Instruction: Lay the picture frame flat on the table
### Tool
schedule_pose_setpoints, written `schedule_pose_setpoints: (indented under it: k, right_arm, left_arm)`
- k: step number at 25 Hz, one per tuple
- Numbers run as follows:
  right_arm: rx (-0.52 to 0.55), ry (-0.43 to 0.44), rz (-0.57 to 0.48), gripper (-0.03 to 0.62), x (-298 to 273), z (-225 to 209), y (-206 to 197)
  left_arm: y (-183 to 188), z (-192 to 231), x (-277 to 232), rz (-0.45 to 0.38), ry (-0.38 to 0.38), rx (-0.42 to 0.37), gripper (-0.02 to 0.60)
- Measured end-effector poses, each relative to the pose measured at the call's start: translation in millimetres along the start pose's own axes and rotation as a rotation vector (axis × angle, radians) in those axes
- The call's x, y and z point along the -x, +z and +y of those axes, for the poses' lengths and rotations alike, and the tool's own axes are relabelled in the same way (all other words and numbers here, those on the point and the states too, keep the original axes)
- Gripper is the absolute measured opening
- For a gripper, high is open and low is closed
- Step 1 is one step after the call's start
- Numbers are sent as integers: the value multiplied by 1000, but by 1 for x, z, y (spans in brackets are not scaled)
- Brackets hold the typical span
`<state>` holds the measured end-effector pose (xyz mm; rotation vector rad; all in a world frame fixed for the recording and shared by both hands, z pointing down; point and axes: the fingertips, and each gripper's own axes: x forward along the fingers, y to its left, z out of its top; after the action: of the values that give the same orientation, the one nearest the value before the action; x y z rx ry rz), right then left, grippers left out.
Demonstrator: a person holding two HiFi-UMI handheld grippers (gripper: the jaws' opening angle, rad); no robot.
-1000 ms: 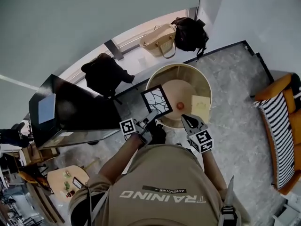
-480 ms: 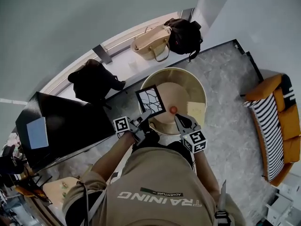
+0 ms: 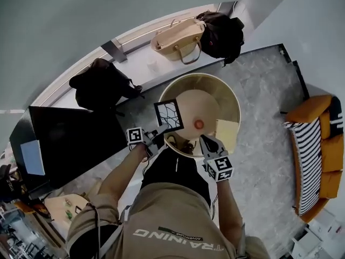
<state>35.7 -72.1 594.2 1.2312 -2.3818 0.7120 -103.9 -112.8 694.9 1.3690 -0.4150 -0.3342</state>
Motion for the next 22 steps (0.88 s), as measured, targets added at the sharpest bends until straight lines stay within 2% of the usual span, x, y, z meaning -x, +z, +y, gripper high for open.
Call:
schedule_pose_setpoints:
  k: [4, 8, 15, 19, 22]
  right_arm:
    - [38, 4, 32, 8, -33, -28, -31]
    - [89, 32, 52, 8, -82, -49, -68]
    - [27, 99, 86, 8, -172, -61, -142]
    - [-10, 122, 87, 8, -206, -62, -165]
    - [-28, 130, 93, 8, -218, -61, -173]
  left_arm:
    - [9, 49, -19, 68, -30, 68, 43]
    - [37, 107, -39, 31, 25, 86, 43]
    - [81, 186, -48, 2, 76, 72, 43]
    - [90, 221, -43, 5, 132, 97, 43]
    - [90, 233, -40, 18, 133, 102, 43]
